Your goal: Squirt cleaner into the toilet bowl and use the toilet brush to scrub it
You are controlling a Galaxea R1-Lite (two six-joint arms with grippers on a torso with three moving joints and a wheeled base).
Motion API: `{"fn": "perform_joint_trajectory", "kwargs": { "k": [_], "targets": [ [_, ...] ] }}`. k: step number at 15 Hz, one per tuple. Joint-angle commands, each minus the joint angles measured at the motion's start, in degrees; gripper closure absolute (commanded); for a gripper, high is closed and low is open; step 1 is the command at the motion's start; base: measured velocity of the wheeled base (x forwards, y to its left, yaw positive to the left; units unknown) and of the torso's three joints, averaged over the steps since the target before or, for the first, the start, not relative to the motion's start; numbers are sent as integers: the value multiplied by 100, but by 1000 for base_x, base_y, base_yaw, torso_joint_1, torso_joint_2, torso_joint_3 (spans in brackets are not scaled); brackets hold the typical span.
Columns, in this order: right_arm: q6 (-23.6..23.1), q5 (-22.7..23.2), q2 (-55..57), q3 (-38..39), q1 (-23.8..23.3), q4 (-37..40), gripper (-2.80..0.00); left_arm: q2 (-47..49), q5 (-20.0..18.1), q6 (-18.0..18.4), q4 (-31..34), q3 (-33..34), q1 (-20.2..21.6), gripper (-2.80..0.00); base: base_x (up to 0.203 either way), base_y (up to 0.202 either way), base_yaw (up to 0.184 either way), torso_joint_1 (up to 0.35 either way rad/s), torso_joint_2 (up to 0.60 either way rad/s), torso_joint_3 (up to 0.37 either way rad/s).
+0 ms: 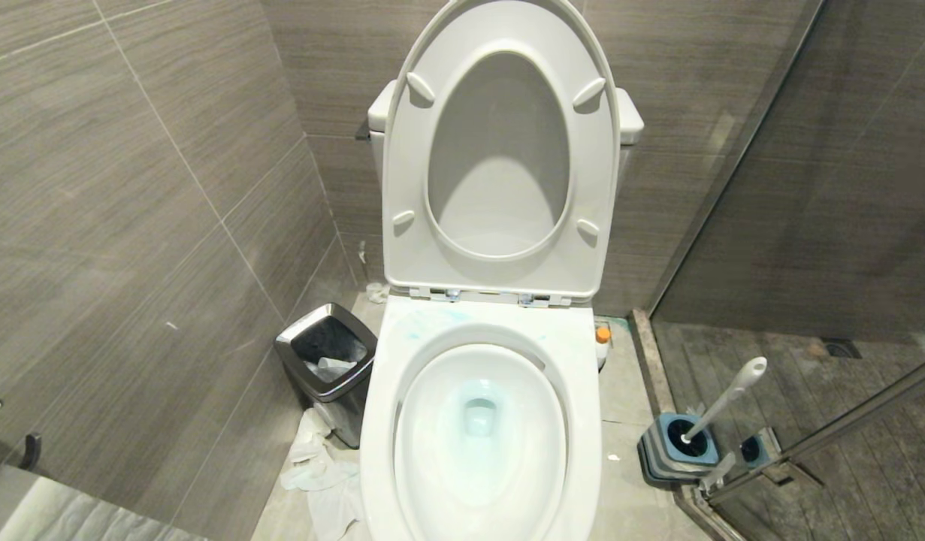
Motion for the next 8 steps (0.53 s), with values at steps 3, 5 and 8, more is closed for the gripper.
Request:
{"fn": "perform_joint_trajectory", "kwargs": {
  "k": [3,5,8],
  "targets": [
    [-25,-8,-132,17,321,28,-280,5,2,-1,-2,35,0,0,0,0,0,0,0,0],
    [-76,-70,-604,110,471,403,-280,5,2,2,-2,36,0,0,0,0,0,0,0,0],
    [-102,-235,-1401,209,536,1243,-280,5,2,1,-2,44,0,0,0,0,0,0,0,0]
  ]
}}
